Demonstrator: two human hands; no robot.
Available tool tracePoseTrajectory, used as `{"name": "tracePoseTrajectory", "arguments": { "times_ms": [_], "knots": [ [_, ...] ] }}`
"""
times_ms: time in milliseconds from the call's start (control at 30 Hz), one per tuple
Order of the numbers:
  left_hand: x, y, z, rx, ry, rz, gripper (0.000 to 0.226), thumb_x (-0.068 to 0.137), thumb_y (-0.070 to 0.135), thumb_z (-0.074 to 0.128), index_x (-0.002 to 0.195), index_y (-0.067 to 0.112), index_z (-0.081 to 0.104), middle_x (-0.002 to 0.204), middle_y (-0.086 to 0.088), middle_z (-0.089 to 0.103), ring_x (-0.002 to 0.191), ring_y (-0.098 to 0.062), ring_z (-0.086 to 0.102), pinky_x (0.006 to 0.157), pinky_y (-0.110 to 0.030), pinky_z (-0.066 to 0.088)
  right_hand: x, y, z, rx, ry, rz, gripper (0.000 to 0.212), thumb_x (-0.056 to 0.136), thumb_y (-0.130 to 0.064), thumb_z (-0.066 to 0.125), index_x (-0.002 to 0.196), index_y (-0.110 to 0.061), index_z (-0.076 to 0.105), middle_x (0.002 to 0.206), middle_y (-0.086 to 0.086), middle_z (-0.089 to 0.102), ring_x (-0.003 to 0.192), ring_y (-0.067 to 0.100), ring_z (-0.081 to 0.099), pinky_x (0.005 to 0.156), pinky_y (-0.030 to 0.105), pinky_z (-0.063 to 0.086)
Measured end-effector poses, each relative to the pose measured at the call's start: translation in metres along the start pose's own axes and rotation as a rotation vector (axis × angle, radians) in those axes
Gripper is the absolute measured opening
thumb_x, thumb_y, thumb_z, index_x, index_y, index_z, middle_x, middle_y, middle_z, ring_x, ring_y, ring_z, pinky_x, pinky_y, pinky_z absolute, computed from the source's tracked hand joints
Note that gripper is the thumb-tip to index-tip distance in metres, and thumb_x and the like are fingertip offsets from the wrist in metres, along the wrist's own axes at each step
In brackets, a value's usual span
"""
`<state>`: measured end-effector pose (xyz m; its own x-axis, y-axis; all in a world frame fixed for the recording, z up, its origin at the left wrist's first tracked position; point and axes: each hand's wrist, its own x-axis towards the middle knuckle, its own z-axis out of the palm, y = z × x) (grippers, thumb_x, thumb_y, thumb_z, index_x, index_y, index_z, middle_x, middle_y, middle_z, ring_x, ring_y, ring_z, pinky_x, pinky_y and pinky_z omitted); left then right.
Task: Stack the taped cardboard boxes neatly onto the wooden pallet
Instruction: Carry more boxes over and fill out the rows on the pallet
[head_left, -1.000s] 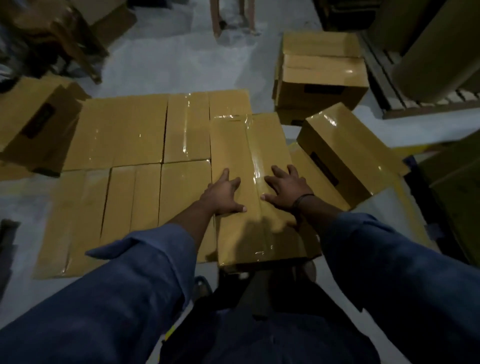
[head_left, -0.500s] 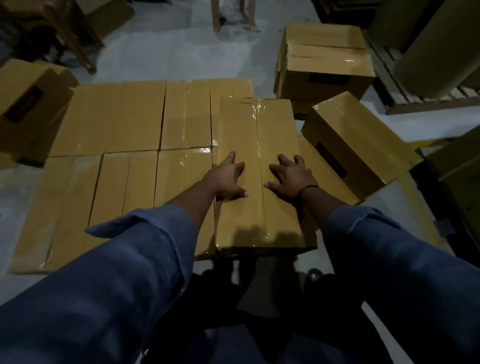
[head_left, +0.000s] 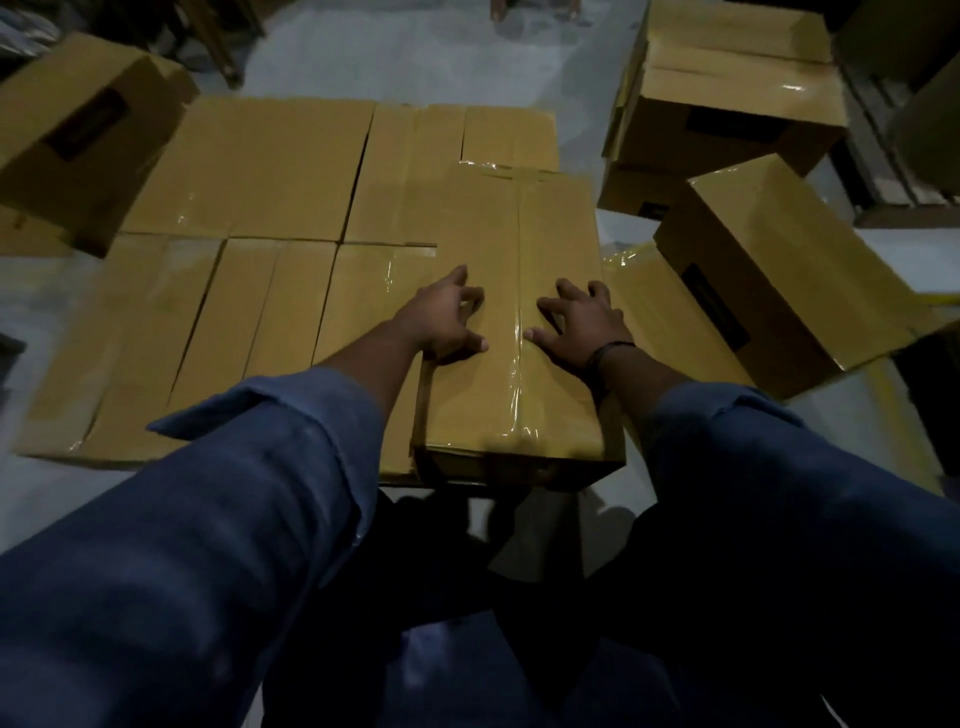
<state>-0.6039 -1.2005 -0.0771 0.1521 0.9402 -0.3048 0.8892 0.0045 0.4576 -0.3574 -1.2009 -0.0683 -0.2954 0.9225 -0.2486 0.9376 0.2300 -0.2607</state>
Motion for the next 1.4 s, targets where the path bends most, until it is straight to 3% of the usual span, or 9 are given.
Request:
{"name": "tracePoseTrajectory", "arguments": {
  "times_ms": [167,533,667,800,933,1067,1167,1300,1400],
  "knots": [
    [0.014,-0.005,0.015,-0.033,0.005,-0.014,0.095,0.067,0.047,0.093,0.150,0.024,0.051,0.164,0.004,0.023,0.146,-0.032,0.038,0.112,-0.049,0.046,0.013,0.013,0.016,-0.010,-0.015,0.003,0.057,0.091,-0.068,0.052,0.138,-0.035,0.054,0.162,-0.003,0.027,0.149,0.041,0.014,0.111,0.063,0.033],
    [-0.030,-0.004,0.025,-0.060,-0.018,-0.132,0.098,0.078,0.026,0.090,0.159,0.019,0.037,0.173,-0.007,0.007,0.153,-0.032,0.028,0.120,-0.042,0.036,-0.004,0.007,0.041,0.005,-0.162,0.003,0.066,0.091,-0.061,0.060,0.150,-0.039,0.040,0.167,-0.001,0.014,0.152,0.039,0.009,0.116,0.066,0.027],
    [-0.106,0.034,0.013,0.089,-0.131,-0.150,0.085,0.083,0.044,0.082,0.156,0.023,0.043,0.171,-0.010,0.018,0.145,-0.037,0.039,0.116,-0.047,0.039,-0.070,-0.003,0.014,0.093,-0.262,0.028,0.068,0.092,-0.057,0.061,0.152,-0.037,0.039,0.166,0.001,0.020,0.149,0.035,0.017,0.115,0.061,0.030],
    [-0.168,0.066,0.014,0.145,-0.189,-0.184,0.065,0.096,0.050,0.062,0.155,0.029,0.044,0.170,-0.006,0.020,0.150,-0.042,0.028,0.122,-0.054,0.024,-0.124,-0.006,-0.010,0.059,-0.336,-0.023,0.065,0.093,-0.058,0.061,0.150,-0.033,0.043,0.165,0.004,0.025,0.146,0.038,0.021,0.114,0.059,0.032],
    [-0.186,0.058,0.032,0.217,-0.196,-0.188,0.083,0.085,0.047,0.078,0.156,0.030,0.040,0.170,-0.003,0.019,0.152,-0.041,0.021,0.124,-0.051,0.020,-0.137,-0.011,-0.006,0.028,-0.350,-0.012,0.065,0.093,-0.058,0.060,0.150,-0.033,0.043,0.166,0.003,0.023,0.149,0.038,0.017,0.115,0.059,0.030],
    [-0.176,0.023,0.053,0.263,-0.172,-0.174,0.091,0.080,0.043,0.084,0.157,0.030,0.038,0.170,-0.006,0.017,0.149,-0.045,0.024,0.122,-0.049,0.027,-0.134,-0.019,0.027,0.066,-0.367,0.102,0.067,0.087,-0.055,0.069,0.146,-0.040,0.039,0.168,0.001,0.008,0.150,0.043,0.008,0.115,0.066,0.025],
    [-0.166,0.002,0.069,0.226,-0.154,-0.130,0.088,0.076,0.034,0.089,0.152,0.032,0.044,0.162,-0.006,0.023,0.140,-0.046,0.034,0.111,-0.052,0.043,-0.133,-0.013,0.057,0.098,-0.386,0.151,0.068,0.084,-0.049,0.074,0.140,-0.044,0.036,0.168,0.001,-0.008,0.149,0.051,-0.003,0.115,0.072,0.019],
    [-0.149,-0.010,0.085,0.197,-0.150,-0.056,0.080,0.071,0.020,0.091,0.140,0.026,0.052,0.150,-0.007,0.029,0.117,-0.041,0.056,0.092,-0.052,0.056,-0.135,-0.002,0.082,0.141,-0.317,0.174,0.078,0.088,-0.037,0.074,0.152,-0.042,0.030,0.168,0.001,-0.013,0.151,0.045,0.001,0.120,0.063,0.025],
    [-0.144,-0.013,0.093,0.166,-0.119,-0.036,0.081,0.071,0.010,0.089,0.142,0.021,0.051,0.151,-0.008,0.029,0.110,-0.041,0.063,0.090,-0.050,0.057,-0.138,0.002,0.093,0.148,-0.237,0.150,0.079,0.088,-0.034,0.075,0.152,-0.042,0.031,0.169,0.001,-0.012,0.152,0.042,0.000,0.120,0.060,0.025]
  ]
}}
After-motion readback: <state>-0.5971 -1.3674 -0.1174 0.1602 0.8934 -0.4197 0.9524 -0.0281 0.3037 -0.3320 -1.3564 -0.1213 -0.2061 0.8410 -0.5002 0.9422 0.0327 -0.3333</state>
